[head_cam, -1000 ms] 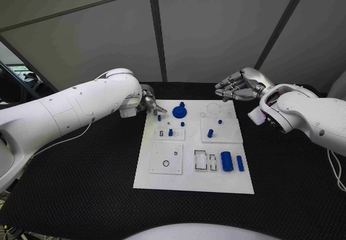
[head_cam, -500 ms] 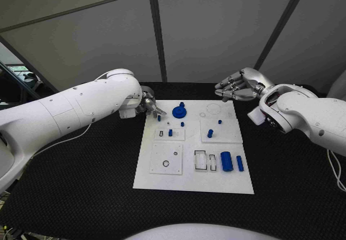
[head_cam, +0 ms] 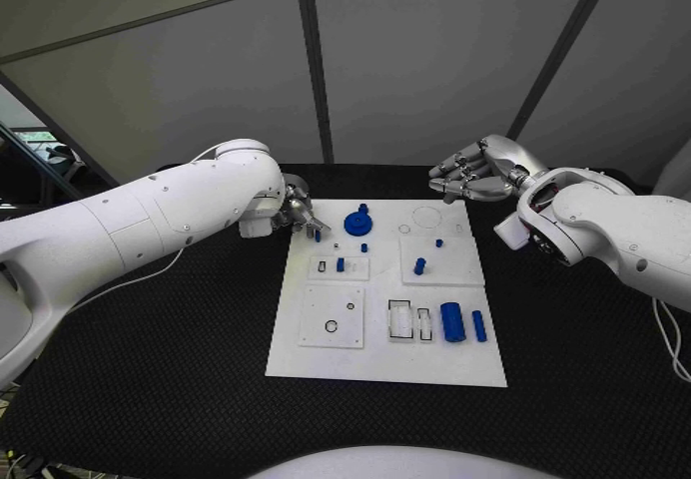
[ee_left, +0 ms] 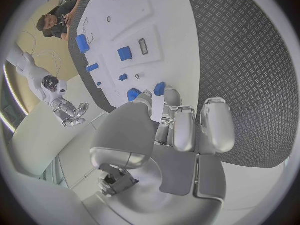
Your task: Assemble the parts on the task board
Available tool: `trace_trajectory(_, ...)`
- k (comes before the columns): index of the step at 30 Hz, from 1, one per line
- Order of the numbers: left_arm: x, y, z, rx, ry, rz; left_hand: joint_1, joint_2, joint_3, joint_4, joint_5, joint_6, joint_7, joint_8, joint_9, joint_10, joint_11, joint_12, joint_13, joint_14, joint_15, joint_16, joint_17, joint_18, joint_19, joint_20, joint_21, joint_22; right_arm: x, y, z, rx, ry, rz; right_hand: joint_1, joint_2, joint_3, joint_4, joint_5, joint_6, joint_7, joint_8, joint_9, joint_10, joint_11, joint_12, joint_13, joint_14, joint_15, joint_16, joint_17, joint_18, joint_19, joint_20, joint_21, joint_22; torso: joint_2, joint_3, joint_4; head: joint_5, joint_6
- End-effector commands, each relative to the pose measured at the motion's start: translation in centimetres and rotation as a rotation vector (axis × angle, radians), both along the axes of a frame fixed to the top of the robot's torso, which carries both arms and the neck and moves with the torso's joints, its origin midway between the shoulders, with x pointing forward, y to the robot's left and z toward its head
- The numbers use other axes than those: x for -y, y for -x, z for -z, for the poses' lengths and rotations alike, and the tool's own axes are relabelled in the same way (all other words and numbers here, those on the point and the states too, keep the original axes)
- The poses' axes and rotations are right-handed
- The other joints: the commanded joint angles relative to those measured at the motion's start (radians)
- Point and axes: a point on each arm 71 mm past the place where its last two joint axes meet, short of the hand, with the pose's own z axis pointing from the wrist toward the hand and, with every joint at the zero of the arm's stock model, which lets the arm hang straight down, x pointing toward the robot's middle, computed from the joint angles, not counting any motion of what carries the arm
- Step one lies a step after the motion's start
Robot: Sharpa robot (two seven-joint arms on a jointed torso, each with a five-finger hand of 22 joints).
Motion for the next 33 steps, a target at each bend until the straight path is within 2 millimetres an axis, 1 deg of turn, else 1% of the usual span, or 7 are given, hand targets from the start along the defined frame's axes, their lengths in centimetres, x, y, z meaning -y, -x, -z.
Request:
trace_trajectory(1, 0.1, 0.0, 0.0, 0.002, -0.003, 0.003, 0.019, 0.003, 0.002, -0.001, -0.002, 0.006, -0.002, 0.006, 0.002, 0.008, -0.001, 0.002, -0.002, 0.053, -0.006, 0.006, 0.101, -0.037, 0.005, -0.001, 0.003, 0.002, -0.1, 0.0, -0.1, 0.002, 0.0, -0.008, -0.004, 0.002, -0.002, -0.003, 0.009, -0.005, -0.002, 0.002, 0.002, -0.005, -0.001, 0.0, -0.001, 0.007, 0.002, -0.005, -0.001, 0.012, 0.007, -0.001, -0.007, -0.001, 0.0, 0.0001, 0.0008, 0.0, -0.001)
trace_trajectory(12, 0.2, 0.0, 0.0, 0.005, 0.001, 0.003, 0.088, 0.03, 0.03, -0.024, -0.003, 0.003, -0.007, 0.012, 0.008, 0.006, -0.005, 0.0, -0.008, 0.053, -0.009, 0.004, 0.099, -0.037, 0.005, -0.004, 0.004, 0.007, -0.2, 0.0, -0.1, 0.001, 0.001, -0.009, -0.003, 0.003, -0.002, -0.004, 0.011, -0.005, -0.002, 0.002, 0.002, -0.005, -0.001, 0.0, -0.002, 0.008, 0.002, -0.006, -0.001, 0.012, 0.008, -0.001, -0.008, -0.002, 0.0, 0.0004, -0.0003, 0.0, -0.003)
trace_trajectory(18, 0.1, 0.0, 0.0, 0.007, 0.049, -0.024, 0.207, 0.061, 0.153, -0.09, -0.006, -0.015, -0.011, 0.02, 0.021, 0.003, -0.011, -0.008, -0.012, 0.052, -0.016, 0.002, 0.098, -0.036, 0.003, -0.011, 0.003, 0.01, -0.2, 0.0, -0.1, -0.001, 0.001, -0.01, -0.002, 0.003, -0.001, -0.004, 0.016, -0.005, -0.002, 0.002, 0.002, -0.005, -0.001, 0.0, -0.002, 0.008, 0.002, -0.007, -0.001, 0.012, 0.009, -0.001, -0.009, -0.003, 0.0, 0.0004, 0.0002, -0.001, -0.006)
trace_trajectory(20, 0.0, 0.0, 0.0, 0.004, 0.075, -0.037, 0.215, 0.041, 0.244, -0.102, -0.007, -0.025, -0.008, 0.037, 0.039, 0.009, -0.008, -0.01, -0.014, 0.051, -0.014, 0.0, 0.096, -0.036, 0.002, -0.01, 0.001, 0.011, -0.2, 0.0, -0.1, -0.001, 0.002, -0.01, -0.002, 0.003, -0.001, -0.005, 0.019, -0.005, -0.001, 0.002, 0.002, -0.005, -0.001, 0.0, -0.002, 0.008, 0.002, -0.008, -0.001, 0.012, 0.01, -0.002, -0.01, -0.003, -0.001, 0.0002, 0.0008, -0.002, -0.006)
trace_trajectory(22, -0.1, 0.1, 0.0, 0.0, 0.1, -0.049, 0.193, 0.006, 0.328, -0.104, -0.008, -0.035, -0.008, 0.052, 0.056, 0.014, -0.011, -0.007, -0.014, 0.051, -0.013, 0.0, 0.096, -0.038, 0.002, -0.006, 0.0, 0.013, -0.2, 0.0, -0.1, -0.003, 0.002, -0.01, -0.001, 0.003, -0.001, -0.005, 0.022, -0.005, -0.001, 0.002, 0.002, -0.005, -0.001, 0.0, -0.003, 0.009, 0.002, -0.009, -0.001, 0.012, 0.01, -0.002, -0.011, -0.004, -0.001, 0.0002, 0.0004, -0.001, -0.006)
trace_trajectory(26, -0.4, 0.3, -0.1, -0.004, 0.136, -0.066, 0.147, -0.033, 0.448, -0.111, -0.01, -0.044, -0.007, 0.076, 0.08, 0.025, -0.011, 0.009, -0.003, 0.051, -0.008, 0.0, 0.096, -0.035, 0.002, -0.01, 0.0, 0.017, -0.1, 0.0, 0.0, -0.005, 0.004, -0.009, -0.001, 0.003, -0.001, -0.005, 0.027, -0.005, -0.001, 0.002, 0.002, -0.005, -0.001, 0.0, -0.003, 0.009, 0.002, -0.01, -0.001, 0.012, 0.011, -0.002, -0.012, -0.005, -0.002, 0.0, 0.0012, 0.0, -0.007)
trace_trajectory(33, -0.9, 1.2, -0.4, -0.003, 0.19, -0.081, 0.107, -0.062, 0.533, -0.136, -0.012, -0.05, -0.011, 0.095, 0.099, 0.035, -0.012, 0.026, 0.01, 0.052, -0.013, 0.002, 0.098, -0.037, 0.002, -0.008, -0.002, 0.02, -0.1, -0.1, 0.0, -0.008, 0.005, -0.009, -0.001, 0.003, -0.001, -0.005, 0.03, -0.006, -0.001, 0.002, 0.002, -0.006, -0.001, 0.0, -0.003, 0.009, 0.002, -0.011, -0.001, 0.012, 0.012, -0.002, -0.013, -0.005, -0.002, 0.0006, 0.0015, 0.005, -0.004)
